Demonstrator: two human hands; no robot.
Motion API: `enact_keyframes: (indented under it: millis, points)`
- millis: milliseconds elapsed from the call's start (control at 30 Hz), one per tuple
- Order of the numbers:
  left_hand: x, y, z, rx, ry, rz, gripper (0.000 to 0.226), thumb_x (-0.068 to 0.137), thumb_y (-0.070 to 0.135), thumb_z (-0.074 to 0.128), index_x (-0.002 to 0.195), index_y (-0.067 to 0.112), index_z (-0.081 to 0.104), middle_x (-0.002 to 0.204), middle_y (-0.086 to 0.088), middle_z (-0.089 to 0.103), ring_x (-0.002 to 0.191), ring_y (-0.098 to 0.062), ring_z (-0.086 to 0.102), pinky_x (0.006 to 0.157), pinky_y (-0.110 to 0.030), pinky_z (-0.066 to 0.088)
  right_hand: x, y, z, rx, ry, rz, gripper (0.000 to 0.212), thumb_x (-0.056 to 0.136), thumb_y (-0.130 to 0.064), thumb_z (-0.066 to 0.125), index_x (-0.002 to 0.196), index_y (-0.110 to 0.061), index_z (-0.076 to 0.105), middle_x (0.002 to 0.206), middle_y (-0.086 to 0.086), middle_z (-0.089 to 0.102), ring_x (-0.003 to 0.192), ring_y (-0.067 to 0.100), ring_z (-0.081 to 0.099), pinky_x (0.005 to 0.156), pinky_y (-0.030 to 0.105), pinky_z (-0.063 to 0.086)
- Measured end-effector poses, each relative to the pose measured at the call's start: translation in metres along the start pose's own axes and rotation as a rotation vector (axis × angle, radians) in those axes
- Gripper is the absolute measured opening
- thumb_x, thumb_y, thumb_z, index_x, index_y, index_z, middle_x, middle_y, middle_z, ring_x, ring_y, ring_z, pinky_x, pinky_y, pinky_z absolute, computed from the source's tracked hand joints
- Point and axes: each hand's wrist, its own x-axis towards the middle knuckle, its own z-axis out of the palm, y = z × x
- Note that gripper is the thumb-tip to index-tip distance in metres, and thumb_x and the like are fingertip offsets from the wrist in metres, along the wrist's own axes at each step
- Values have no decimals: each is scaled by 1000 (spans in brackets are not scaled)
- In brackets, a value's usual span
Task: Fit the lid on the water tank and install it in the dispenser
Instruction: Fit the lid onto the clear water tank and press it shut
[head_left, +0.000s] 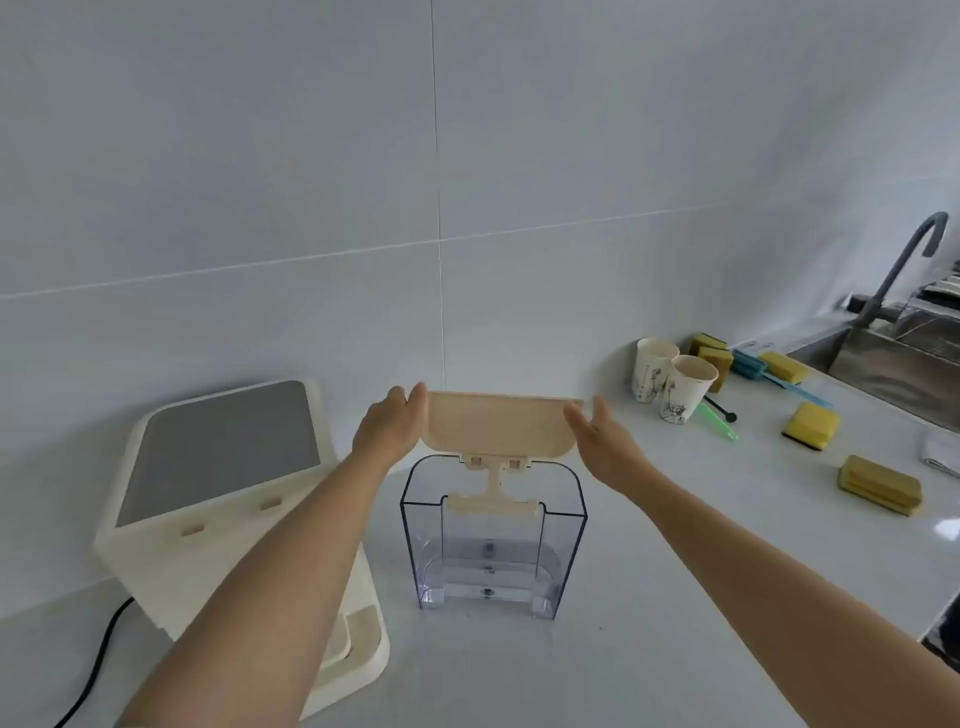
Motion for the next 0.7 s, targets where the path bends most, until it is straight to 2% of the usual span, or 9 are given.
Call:
enact_keyframes:
  millis: [100,167,233,300,367,433,500,600,700]
  points:
    - [8,5,-4,-37,-45,-11,38,92,33,22,88,6,48,93,-21,61,93,-35,60,84,-37,41,9,-1,0,-5,8,2,58,96,-39,26,140,-1,19,136,23,44,122,35,43,95,39,36]
    - [12,7,-7,-25,-47,-16,37,91,33,25,83,7,49,78,-16,58,79,-31,57,76,-34,39,13,-4,2,6,19,-3,57,96,-37,27,140,-3,20,139,22,42,124,34,42,96,38,36]
    - [17,6,-7,5,-41,4,37,90,33,28,79,6,50,79,-16,55,76,-30,53,74,-33,37,17,-6,3,-21,31,-29,50,96,-34,28,134,-2,32,135,23,44,121,36,44,95,39,37]
    - [21,6,-7,11,-41,15,35,89,31,31,70,6,45,80,-16,51,75,-29,49,71,-32,35,21,-8,2,-64,32,-50,44,96,-32,27,121,0,44,123,24,52,112,37,49,86,37,38]
    - [22,7,-6,-16,-37,23,34,89,29,33,61,9,37,77,-14,47,73,-27,44,69,-32,33,24,-8,3,-115,31,-68,40,97,-30,26,110,1,48,110,23,54,103,36,51,78,35,35]
    - [19,9,-4,-57,-27,45,33,89,25,34,59,11,32,71,-11,43,71,-26,40,66,-32,32,25,-6,4,-148,44,-70,36,96,-29,24,89,-3,46,92,17,50,88,32,47,73,35,33]
    - [15,8,-3,-78,-15,72,35,90,23,35,57,13,27,63,-6,36,67,-25,35,57,-32,27,25,-4,5,-190,67,-60,35,96,-29,23,71,-9,36,79,11,44,79,28,42,68,34,31]
    - [11,6,-5,-82,-11,97,36,90,21,36,56,14,24,60,-3,31,59,-21,30,53,-32,23,23,-4,3,-241,103,-54,36,96,-29,22,65,-13,32,78,11,47,77,29,44,64,34,32]
    - [10,2,-10,-100,-31,111,35,89,22,39,57,13,29,62,-3,35,59,-20,31,55,-31,26,21,-4,1,-279,110,-91,40,95,-29,23,57,-17,29,73,11,48,76,30,46,61,33,33]
